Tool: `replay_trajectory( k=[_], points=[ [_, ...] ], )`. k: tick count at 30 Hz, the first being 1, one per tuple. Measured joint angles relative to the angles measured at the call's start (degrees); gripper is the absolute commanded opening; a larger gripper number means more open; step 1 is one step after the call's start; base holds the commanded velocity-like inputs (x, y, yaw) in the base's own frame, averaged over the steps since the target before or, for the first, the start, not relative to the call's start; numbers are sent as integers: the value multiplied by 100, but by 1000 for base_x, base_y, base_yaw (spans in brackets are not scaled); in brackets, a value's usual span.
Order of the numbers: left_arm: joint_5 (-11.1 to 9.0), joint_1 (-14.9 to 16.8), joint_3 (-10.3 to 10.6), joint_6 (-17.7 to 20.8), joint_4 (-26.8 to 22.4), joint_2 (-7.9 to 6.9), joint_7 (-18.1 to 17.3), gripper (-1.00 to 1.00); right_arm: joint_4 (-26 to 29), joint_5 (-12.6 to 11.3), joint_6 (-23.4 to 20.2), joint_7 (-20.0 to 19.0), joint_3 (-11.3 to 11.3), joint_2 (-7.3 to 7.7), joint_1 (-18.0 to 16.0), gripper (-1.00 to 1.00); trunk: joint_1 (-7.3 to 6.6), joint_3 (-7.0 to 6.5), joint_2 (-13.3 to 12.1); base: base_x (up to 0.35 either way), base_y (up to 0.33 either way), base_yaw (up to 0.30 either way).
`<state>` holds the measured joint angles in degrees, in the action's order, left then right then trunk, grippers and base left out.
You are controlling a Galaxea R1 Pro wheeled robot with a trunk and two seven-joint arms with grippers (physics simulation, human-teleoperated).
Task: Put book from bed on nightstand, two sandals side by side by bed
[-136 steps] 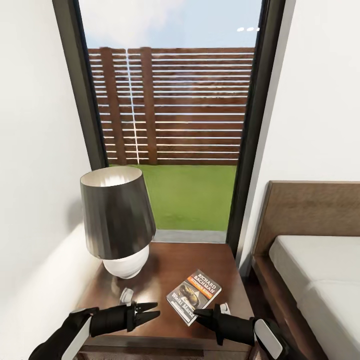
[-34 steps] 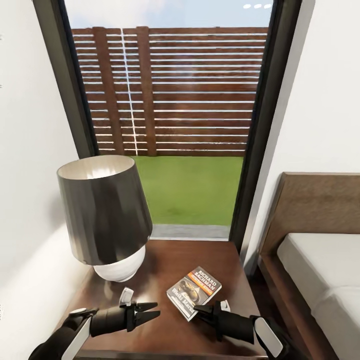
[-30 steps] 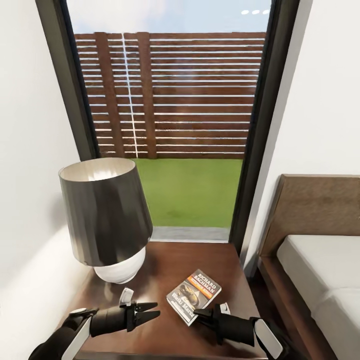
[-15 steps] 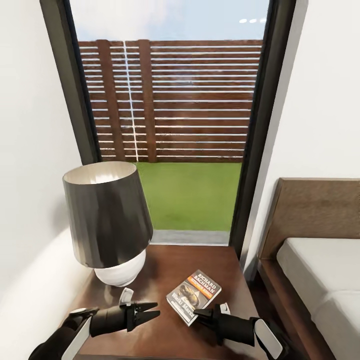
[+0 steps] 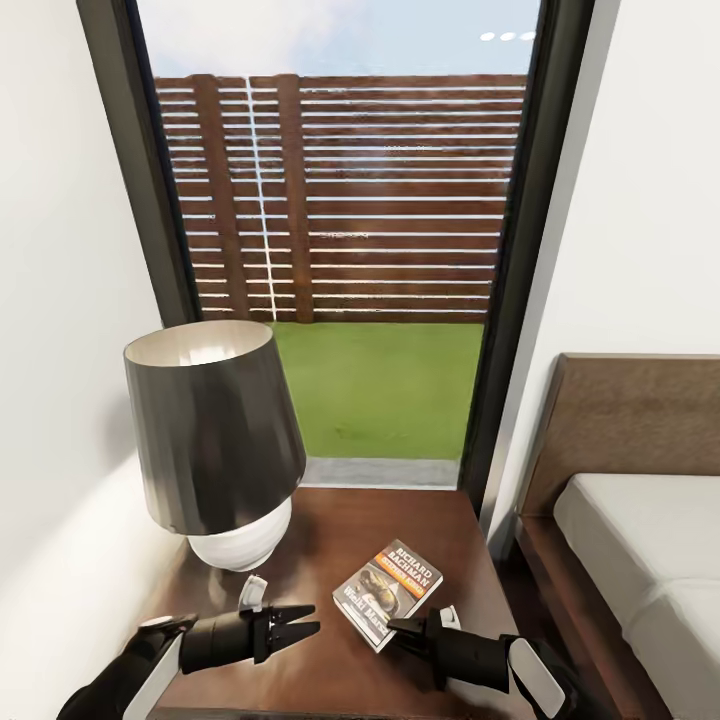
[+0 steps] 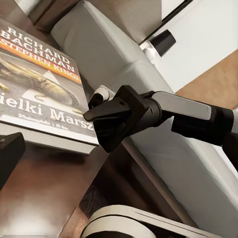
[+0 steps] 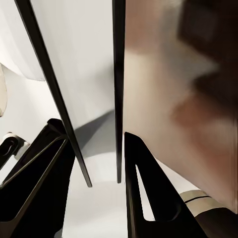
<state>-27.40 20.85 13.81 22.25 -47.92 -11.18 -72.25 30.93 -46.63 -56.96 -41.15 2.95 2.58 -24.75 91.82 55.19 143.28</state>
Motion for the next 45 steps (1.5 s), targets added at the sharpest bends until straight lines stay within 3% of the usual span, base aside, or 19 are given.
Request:
replay_trajectory(
  k=[14,15,45],
  points=[
    [0,0,0,0,-1,0,0,100,1,-17,-6,0,-1,0,0,-100,5,45,3,0,0,0],
    [0,1,0,0,0,0,0,100,1,-17,-6,0,-1,0,0,100,5,45,3,0,0,0],
    [0,1,0,0,-4,0,0,100,1,-23,-8,0,-2,0,0,100,2,23,2,0,0,0]
  ],
)
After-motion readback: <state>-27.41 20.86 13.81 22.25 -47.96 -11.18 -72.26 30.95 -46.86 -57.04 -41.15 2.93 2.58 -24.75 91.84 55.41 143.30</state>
